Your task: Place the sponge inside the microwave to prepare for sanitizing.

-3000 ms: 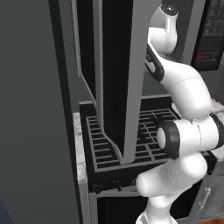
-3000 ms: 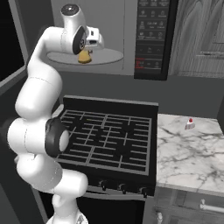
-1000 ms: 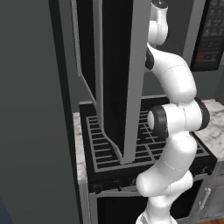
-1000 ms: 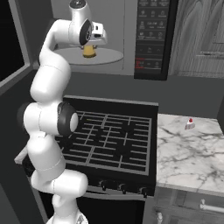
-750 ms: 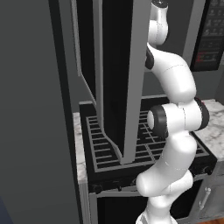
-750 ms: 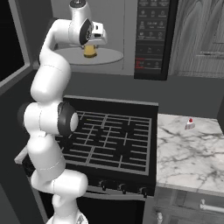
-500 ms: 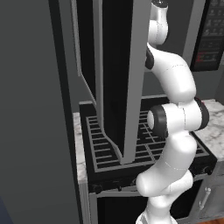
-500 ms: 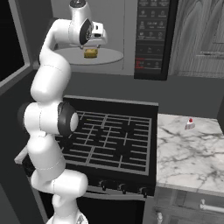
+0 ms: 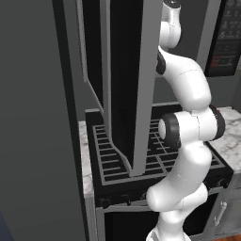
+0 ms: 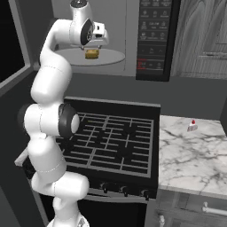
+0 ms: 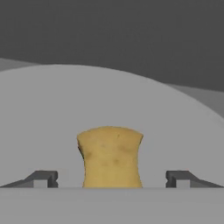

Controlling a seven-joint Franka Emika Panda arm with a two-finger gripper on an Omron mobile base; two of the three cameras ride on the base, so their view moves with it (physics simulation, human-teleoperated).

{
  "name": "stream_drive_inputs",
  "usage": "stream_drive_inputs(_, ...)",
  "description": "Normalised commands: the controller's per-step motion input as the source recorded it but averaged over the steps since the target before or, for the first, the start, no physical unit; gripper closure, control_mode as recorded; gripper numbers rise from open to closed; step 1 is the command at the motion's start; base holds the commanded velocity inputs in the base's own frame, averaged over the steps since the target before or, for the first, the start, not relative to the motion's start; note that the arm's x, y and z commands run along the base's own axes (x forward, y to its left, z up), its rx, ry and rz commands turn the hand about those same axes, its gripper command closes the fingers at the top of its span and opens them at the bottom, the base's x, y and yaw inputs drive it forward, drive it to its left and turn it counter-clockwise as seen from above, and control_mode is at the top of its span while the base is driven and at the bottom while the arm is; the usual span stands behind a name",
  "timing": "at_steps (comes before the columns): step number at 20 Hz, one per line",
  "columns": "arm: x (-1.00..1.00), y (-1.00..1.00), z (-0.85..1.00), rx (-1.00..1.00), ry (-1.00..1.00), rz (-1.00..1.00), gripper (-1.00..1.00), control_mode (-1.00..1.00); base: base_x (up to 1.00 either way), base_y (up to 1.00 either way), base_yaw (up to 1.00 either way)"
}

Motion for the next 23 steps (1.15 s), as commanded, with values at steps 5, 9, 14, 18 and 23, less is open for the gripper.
stream_drive_inputs(5, -0.68, 0.0, 0.09, 0.01, -0.02, 0.0, -1.0, -1.0, 0.0, 0.0, 0.0)
stream_drive_inputs(9, -0.99, 0.0, 0.0, 0.0, -0.13, 0.0, -1.0, -1.0, 0.0, 0.0, 0.0)
stream_drive_inputs(14, -1.0, 0.0, 0.0, 0.0, -0.15, 0.0, -1.0, -1.0, 0.0, 0.0, 0.0)
stream_drive_inputs(18, -1.0, 0.0, 0.04, 0.0, -0.07, 0.0, -1.0, -1.0, 0.0, 0.0, 0.0)
stream_drive_inputs(23, -1.0, 0.0, 0.0, 0.0, -0.04, 0.0, -1.0, -1.0, 0.0, 0.0, 0.0)
